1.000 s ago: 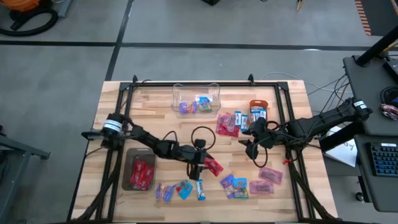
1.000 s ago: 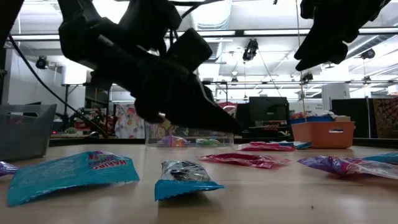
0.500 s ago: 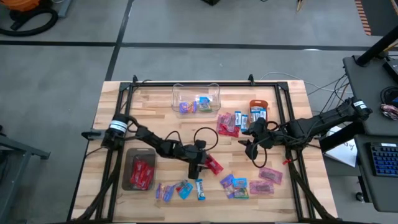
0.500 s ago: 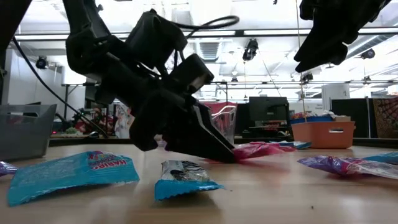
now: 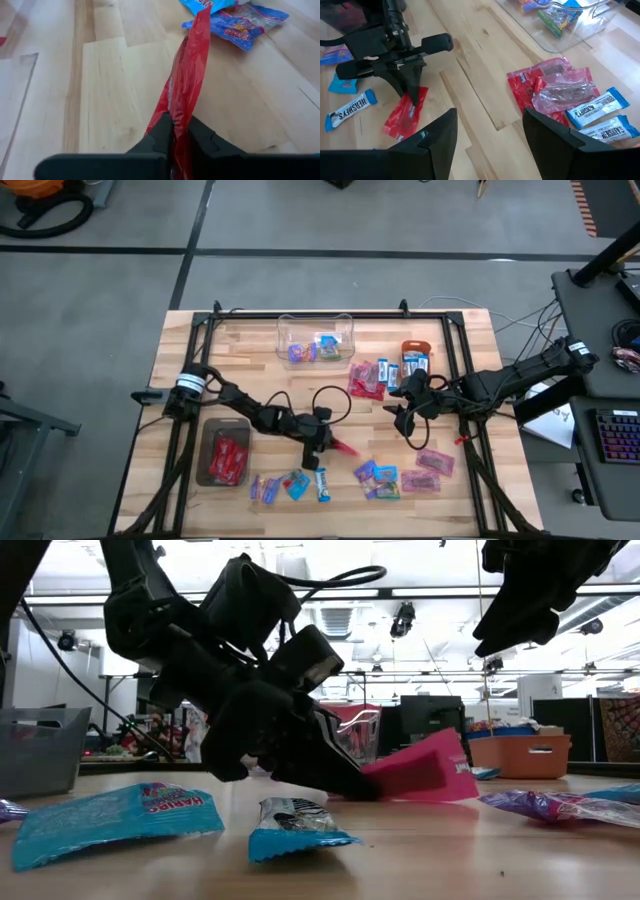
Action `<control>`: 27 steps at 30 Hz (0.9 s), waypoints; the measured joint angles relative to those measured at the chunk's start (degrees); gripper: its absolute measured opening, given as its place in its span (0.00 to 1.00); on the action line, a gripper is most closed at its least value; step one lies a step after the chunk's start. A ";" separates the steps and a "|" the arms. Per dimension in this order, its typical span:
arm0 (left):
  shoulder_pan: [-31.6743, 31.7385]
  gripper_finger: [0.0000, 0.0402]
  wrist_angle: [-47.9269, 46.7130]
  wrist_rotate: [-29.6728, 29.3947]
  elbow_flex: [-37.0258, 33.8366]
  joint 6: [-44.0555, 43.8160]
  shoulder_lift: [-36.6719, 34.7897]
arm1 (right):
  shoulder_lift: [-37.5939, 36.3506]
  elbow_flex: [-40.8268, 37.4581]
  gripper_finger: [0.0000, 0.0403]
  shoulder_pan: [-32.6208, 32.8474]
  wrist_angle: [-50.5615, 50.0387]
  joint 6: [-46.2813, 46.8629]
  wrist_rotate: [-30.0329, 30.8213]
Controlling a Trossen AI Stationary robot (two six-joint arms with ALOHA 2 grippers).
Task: Sort candy
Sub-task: Put the red candy into the black bin
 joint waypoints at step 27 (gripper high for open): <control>-12.74 0.01 -104.91 -1.90 18.27 -54.31 -42.74 | 3.62 -0.61 0.53 -0.02 1.81 -0.65 4.63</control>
